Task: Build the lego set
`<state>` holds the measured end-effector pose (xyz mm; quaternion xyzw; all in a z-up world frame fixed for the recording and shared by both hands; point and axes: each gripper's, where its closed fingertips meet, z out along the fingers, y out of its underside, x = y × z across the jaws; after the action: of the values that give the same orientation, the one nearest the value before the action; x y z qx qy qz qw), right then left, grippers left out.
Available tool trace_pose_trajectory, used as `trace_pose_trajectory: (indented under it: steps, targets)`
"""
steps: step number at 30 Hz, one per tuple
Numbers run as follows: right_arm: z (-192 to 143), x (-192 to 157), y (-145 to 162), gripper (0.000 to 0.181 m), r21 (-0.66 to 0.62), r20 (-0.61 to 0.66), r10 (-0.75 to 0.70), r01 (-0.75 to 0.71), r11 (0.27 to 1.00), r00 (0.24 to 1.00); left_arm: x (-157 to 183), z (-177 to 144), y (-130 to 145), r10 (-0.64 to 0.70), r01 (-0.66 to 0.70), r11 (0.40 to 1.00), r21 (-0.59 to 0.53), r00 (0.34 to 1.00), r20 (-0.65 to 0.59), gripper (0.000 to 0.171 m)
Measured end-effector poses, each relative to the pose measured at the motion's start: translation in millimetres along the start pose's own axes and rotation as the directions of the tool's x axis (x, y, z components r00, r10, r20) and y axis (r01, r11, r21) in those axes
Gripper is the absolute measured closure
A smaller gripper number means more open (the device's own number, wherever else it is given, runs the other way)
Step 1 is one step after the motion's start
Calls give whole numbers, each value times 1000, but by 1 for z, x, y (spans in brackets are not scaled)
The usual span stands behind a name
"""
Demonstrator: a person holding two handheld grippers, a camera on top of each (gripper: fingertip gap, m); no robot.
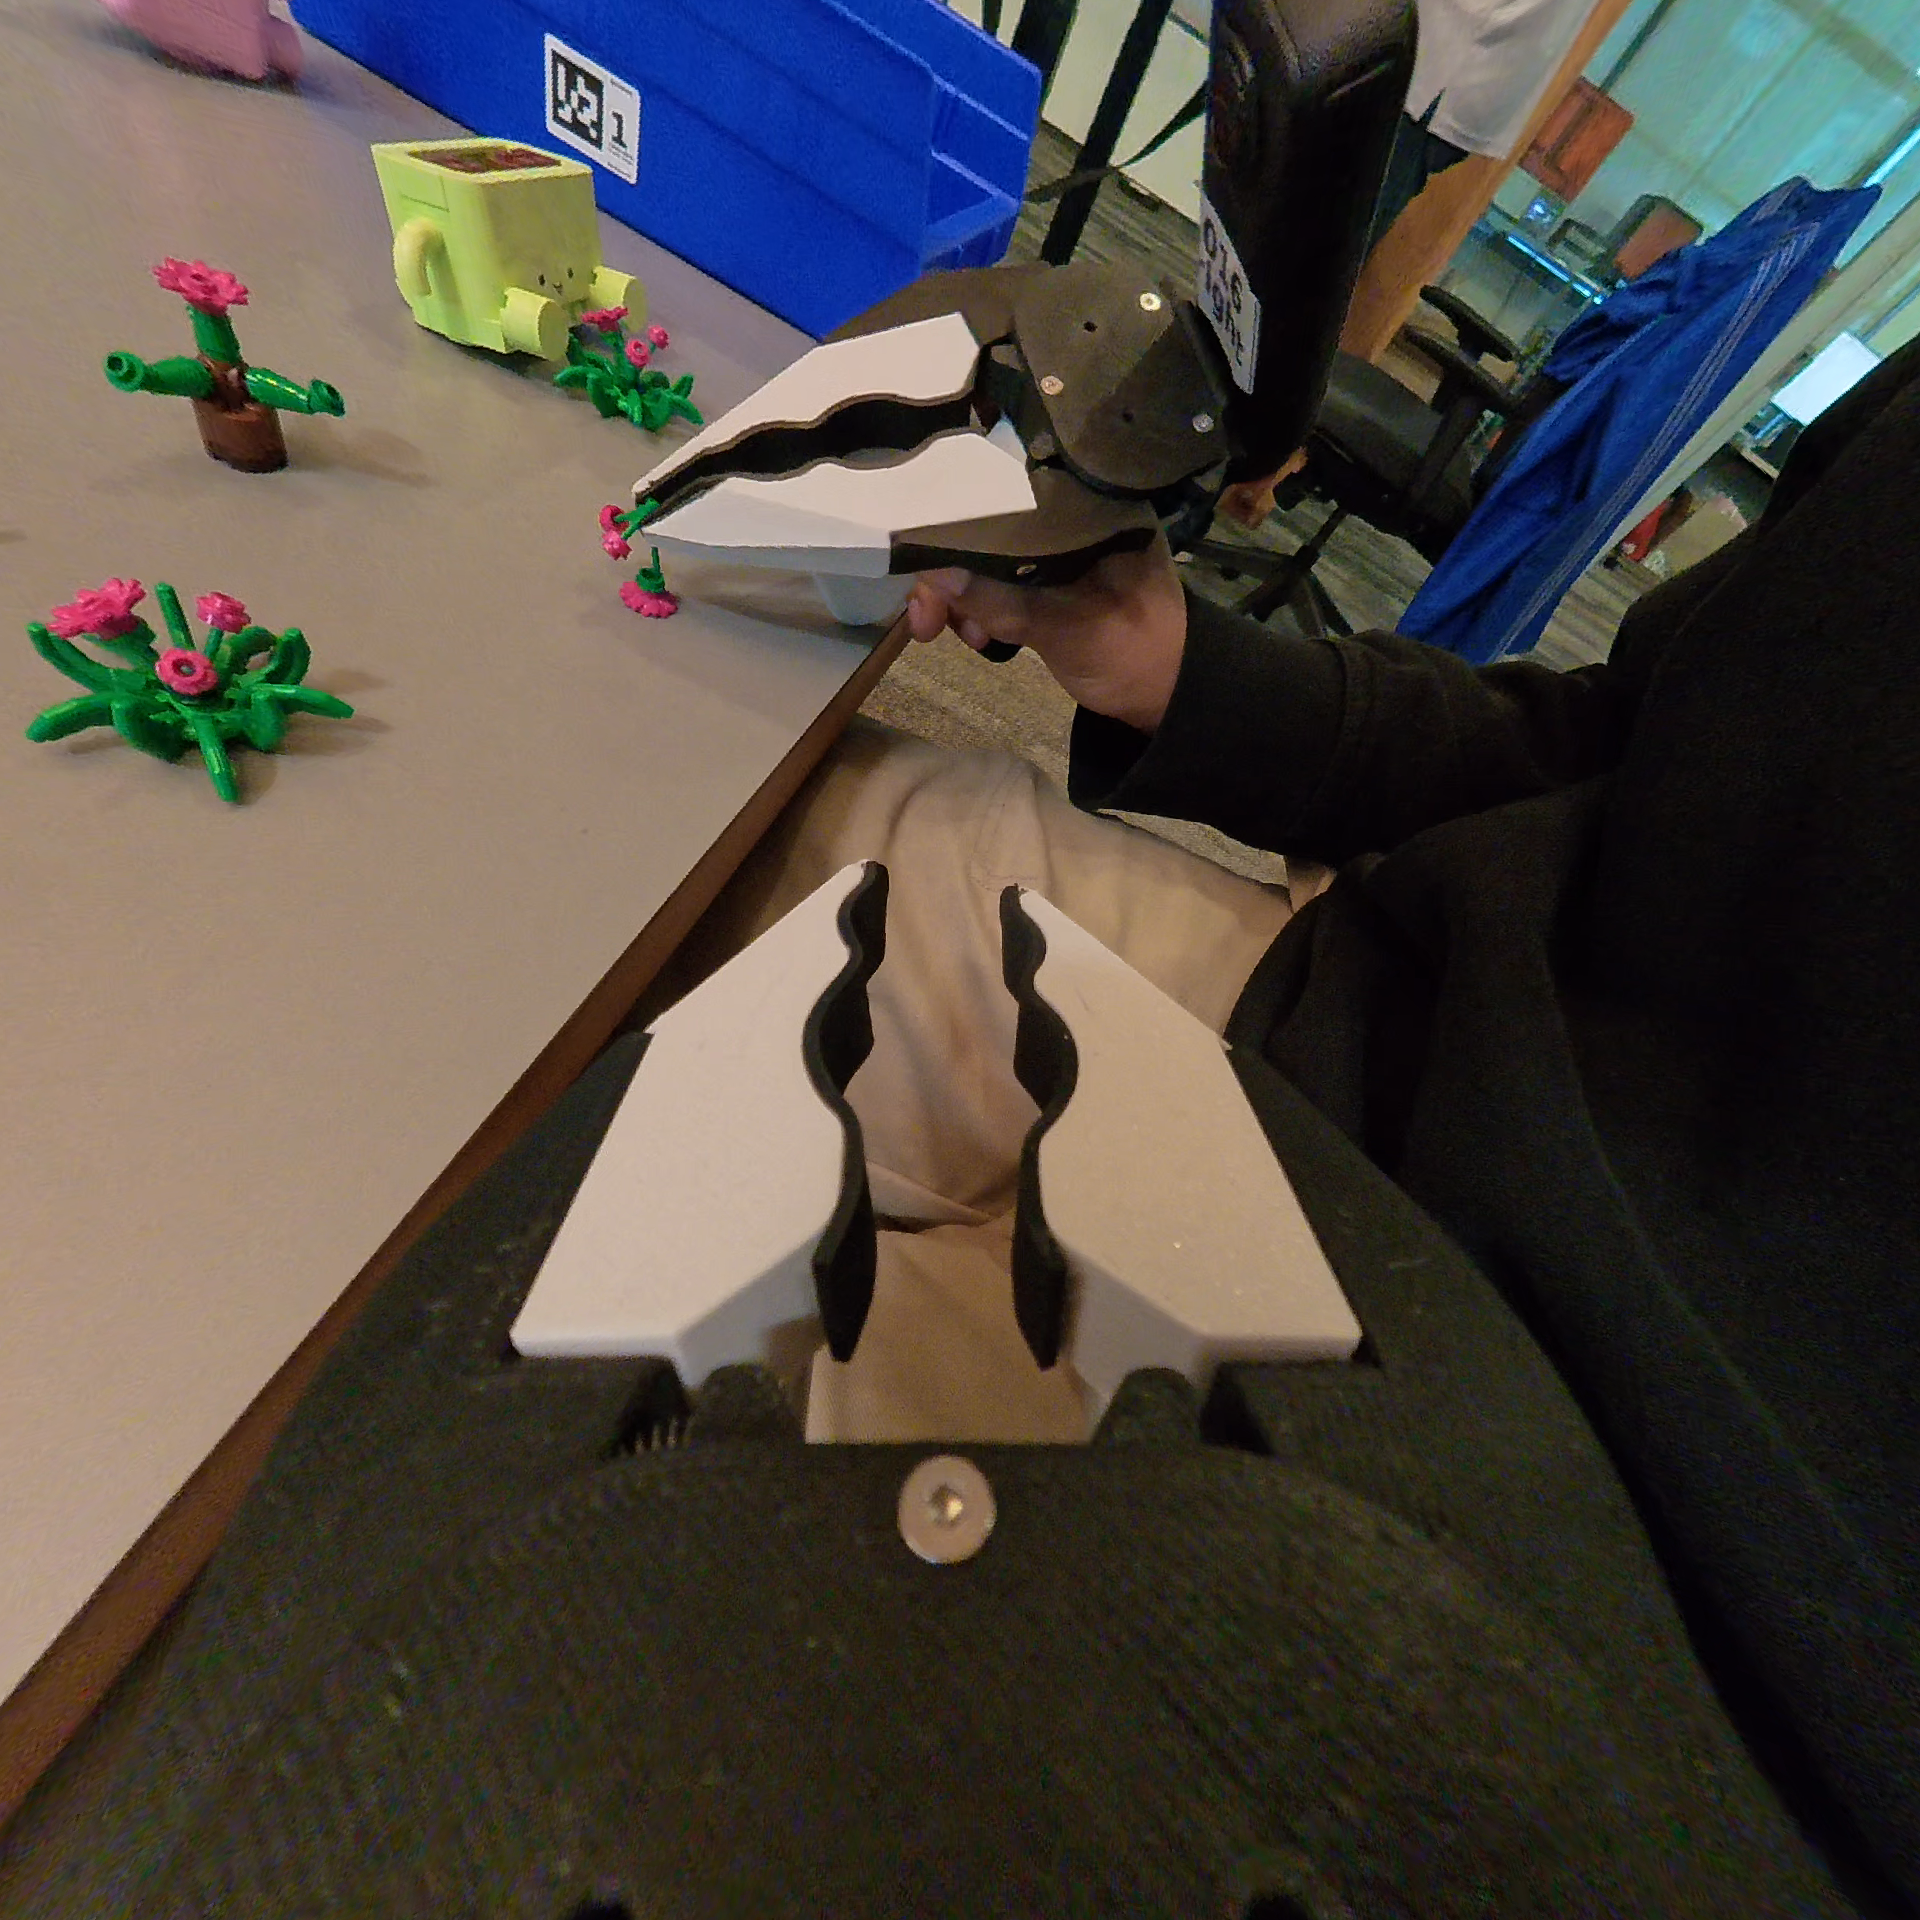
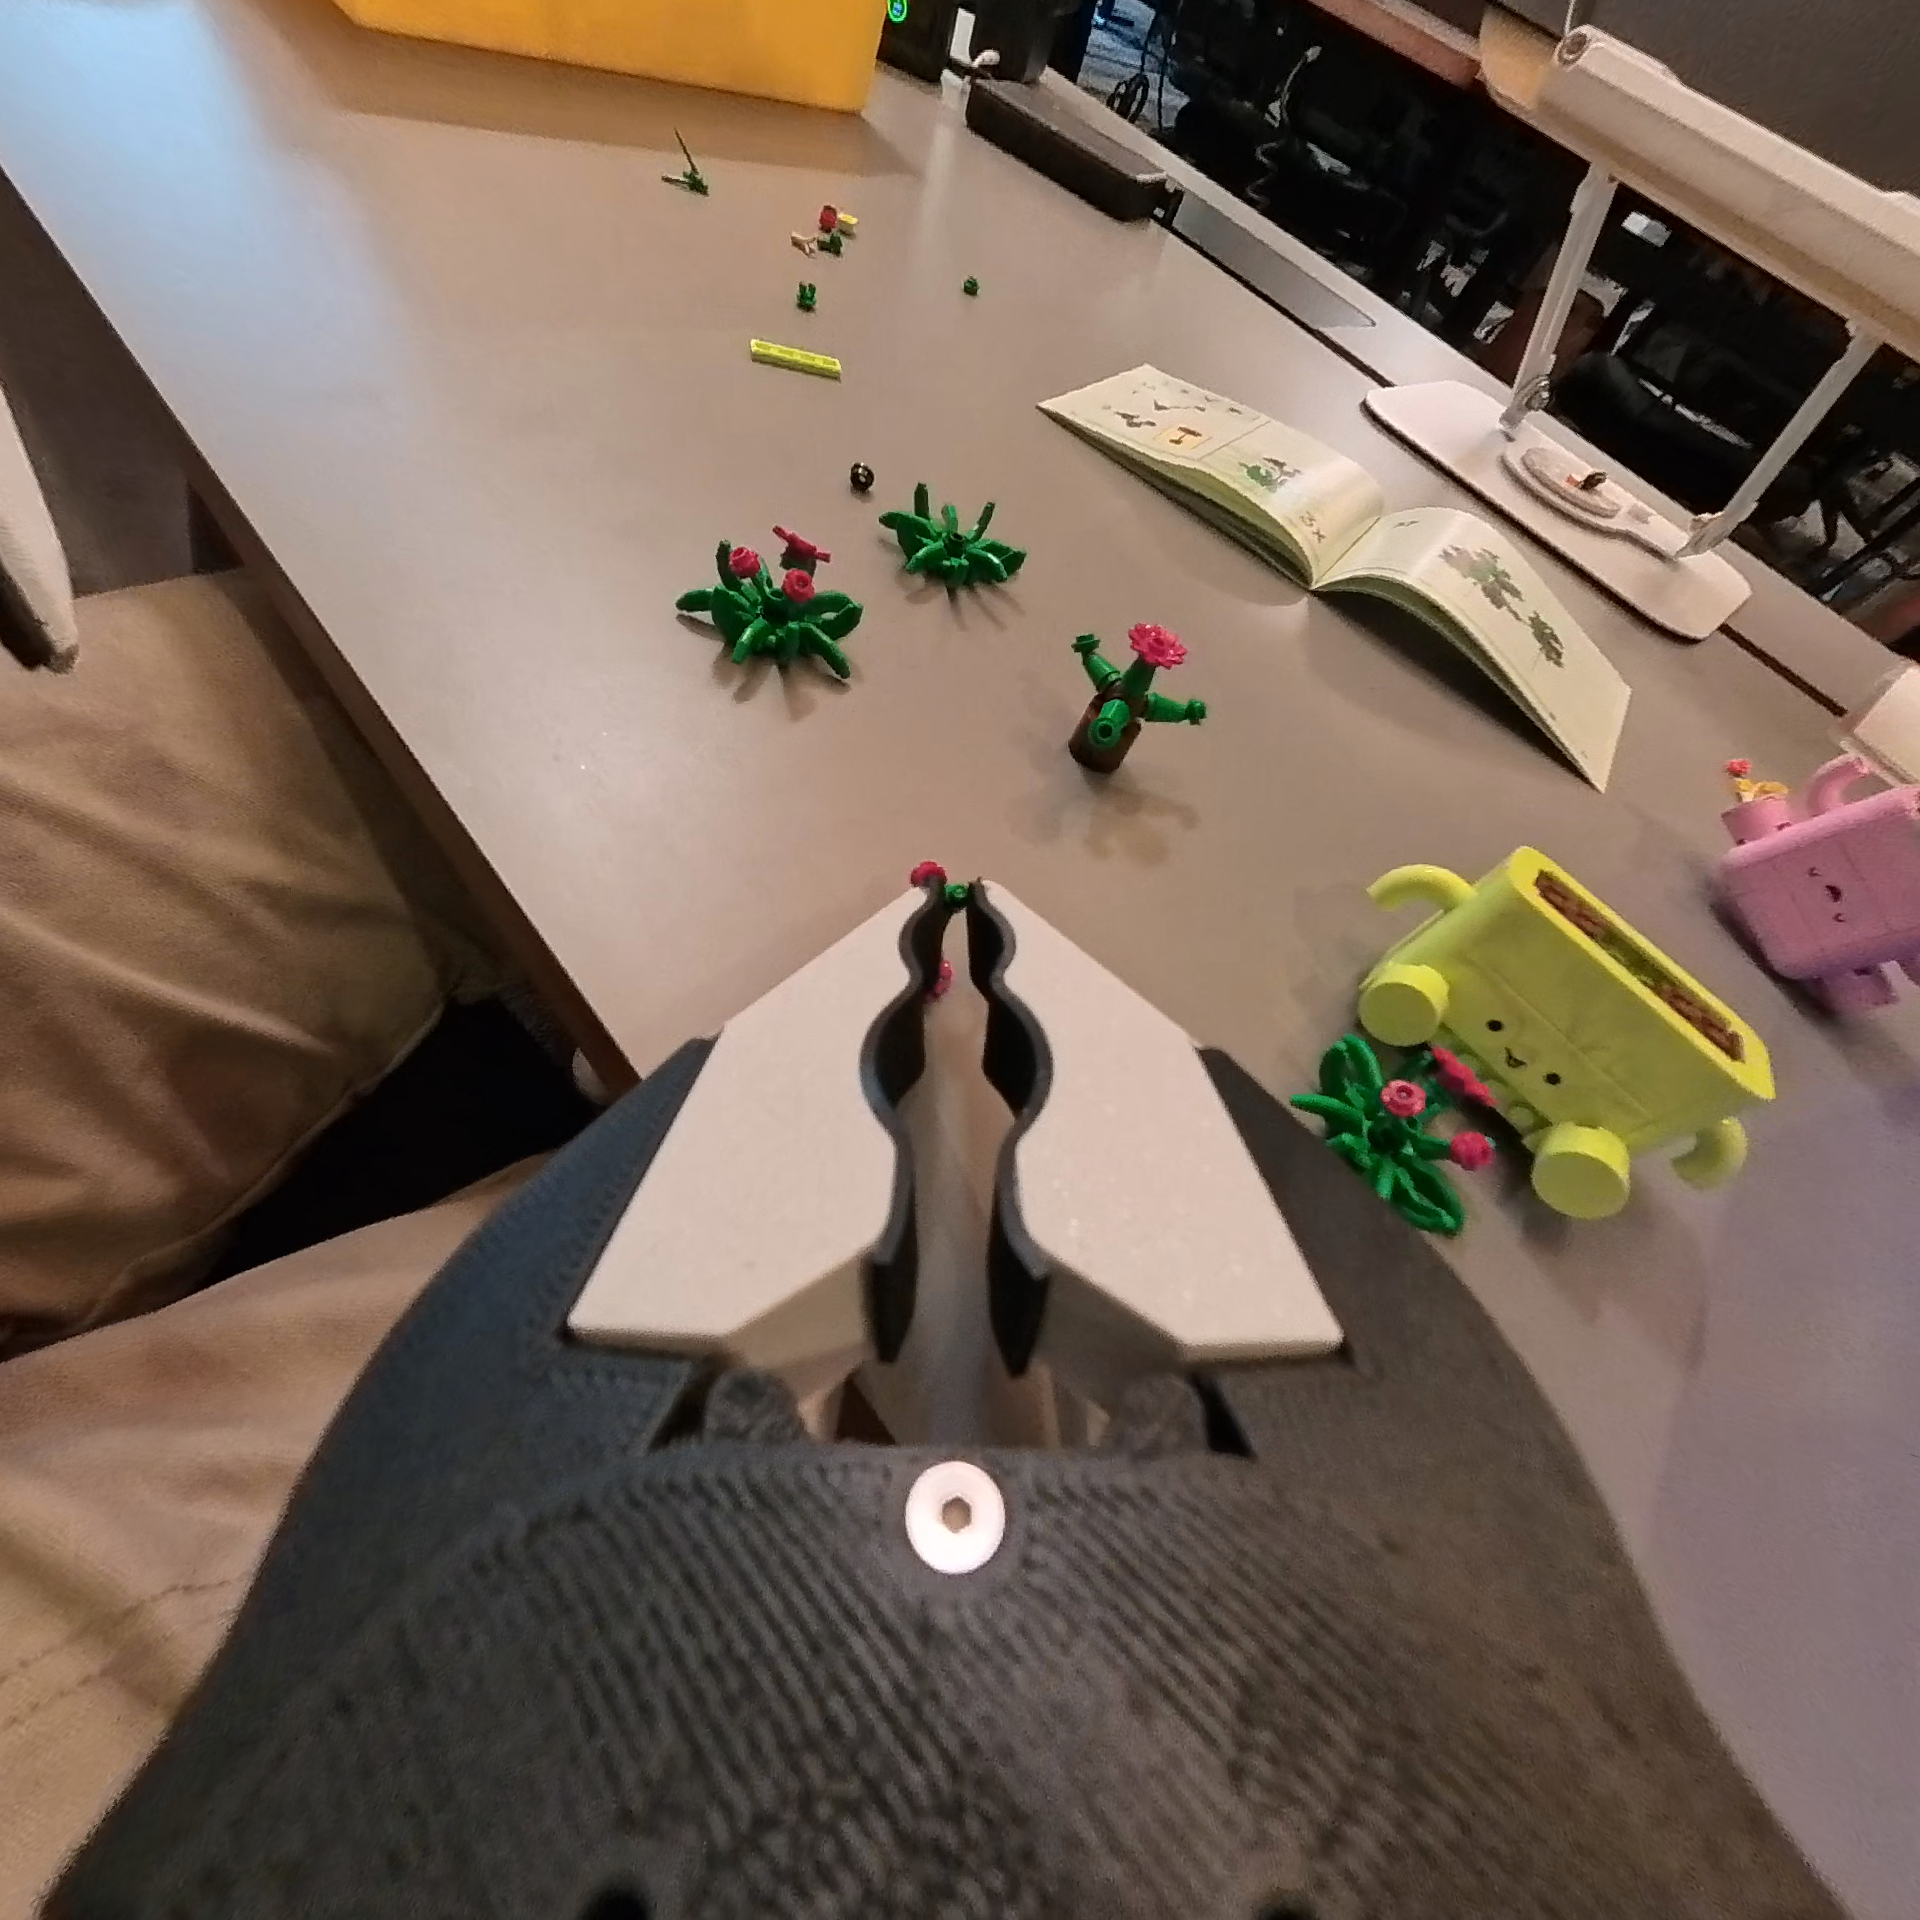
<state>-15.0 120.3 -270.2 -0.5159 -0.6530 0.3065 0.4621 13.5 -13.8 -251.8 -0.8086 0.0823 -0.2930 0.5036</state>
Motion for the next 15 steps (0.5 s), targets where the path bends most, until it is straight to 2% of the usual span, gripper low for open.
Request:
trace_pose_trajectory:
  steps: [11, 15]
  targets:
    - [1, 1, -1, 179, 13, -16, -6, 7, 1000, 1000, -1, 2, 3, -8, 8, 1000, -13, 1000, -3, 152]
    - [0, -10, -11, 179, 40, 37, 23, -25, 999, 999, -3, 2, 2, -19, 19, 1000, -9, 1000, 5, 153]
